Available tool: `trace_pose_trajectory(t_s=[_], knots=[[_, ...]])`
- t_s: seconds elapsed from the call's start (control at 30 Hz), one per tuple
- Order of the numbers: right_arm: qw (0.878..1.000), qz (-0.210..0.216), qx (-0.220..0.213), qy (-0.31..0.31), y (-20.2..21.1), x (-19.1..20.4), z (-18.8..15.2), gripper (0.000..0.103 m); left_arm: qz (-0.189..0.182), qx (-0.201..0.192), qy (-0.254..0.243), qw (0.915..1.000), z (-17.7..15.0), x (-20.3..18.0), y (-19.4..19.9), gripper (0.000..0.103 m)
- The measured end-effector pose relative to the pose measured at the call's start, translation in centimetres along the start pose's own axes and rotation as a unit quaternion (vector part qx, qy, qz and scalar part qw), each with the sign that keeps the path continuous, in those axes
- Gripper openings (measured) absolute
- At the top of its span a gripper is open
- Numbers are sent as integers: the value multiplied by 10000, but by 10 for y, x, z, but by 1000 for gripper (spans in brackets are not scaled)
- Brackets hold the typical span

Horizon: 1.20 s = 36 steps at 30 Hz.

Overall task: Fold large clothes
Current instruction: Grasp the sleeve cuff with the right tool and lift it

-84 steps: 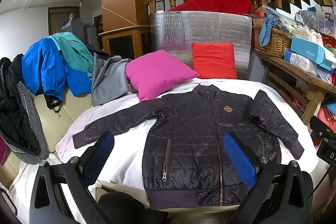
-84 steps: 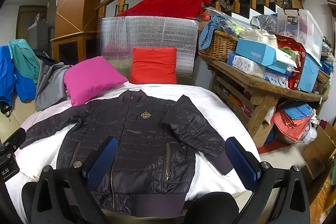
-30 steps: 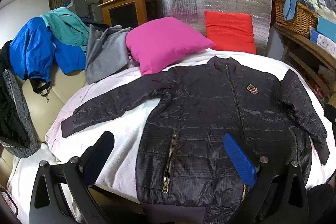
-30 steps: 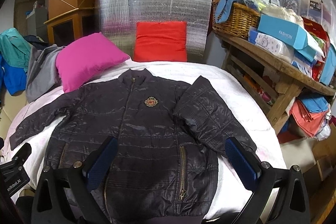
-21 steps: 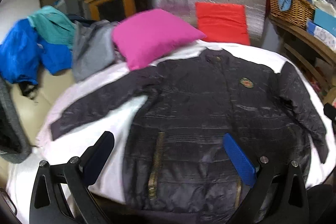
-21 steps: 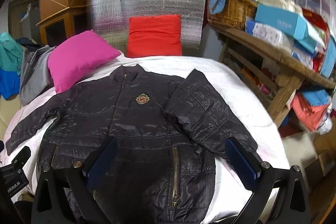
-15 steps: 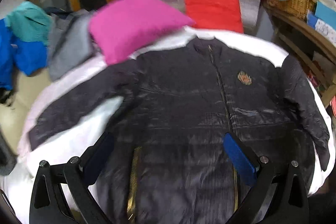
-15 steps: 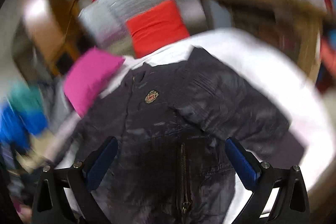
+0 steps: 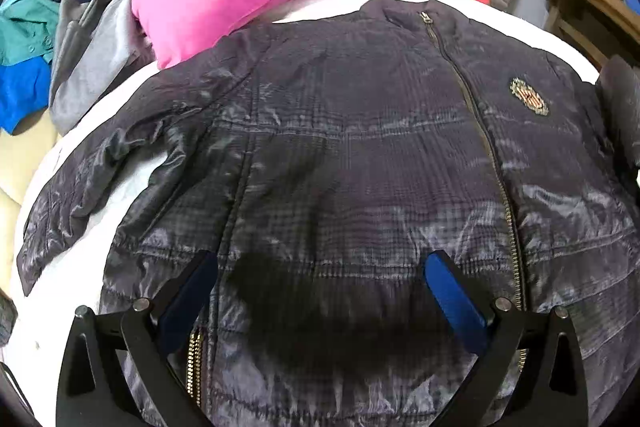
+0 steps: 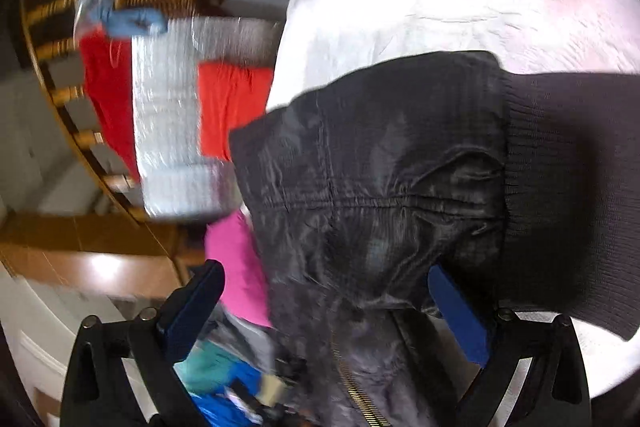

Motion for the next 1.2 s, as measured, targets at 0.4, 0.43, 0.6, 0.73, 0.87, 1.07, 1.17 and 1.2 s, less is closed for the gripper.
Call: trace_pose_trajectory(t_s=[0.4,0.43,0.6,0.73,0.87,1.07,1.17,1.2], knots=[[9966,-399,-354,-623,-1,-40,-1,96,65,1,-158,9999,-4,-2,-12,103],[9953,-370,-493,-752,-2,-45,6,96,28,-8,-121,9999,-6,-1,-11,103],[9928,-402,-742,-853,-11,-36,15,95,-123,1,19,9999,-16,3,-10,103],[9910,-596,-920,-771,-14,-35,9,71,-194,79,-79,9997,-15,4,-9,103],[9885,-721,-1034,-839,-8,-40,12,50,-277,181,-336,9989,-6,5,-9,103],[9897,-620,-1201,-473,-3,-17,18,34,299,-915,-534,9939,16,21,31,103],[9879,-555,-1383,-435,2,-16,30,35,361,-1098,-399,9925,21,28,39,103],[9876,-501,-1390,-521,3,-19,32,39,357,-1102,-363,9926,21,30,40,103]])
Point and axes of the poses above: each gripper's, at about its wrist camera, not at the fingertips, and y roughly against the way its jaws point, x to its left, z to its top, the point moved 6 cm from there along -y, roughly the way its jaws point, and after that the axes turned 6 degrees about -x, right-handed, at the moved point
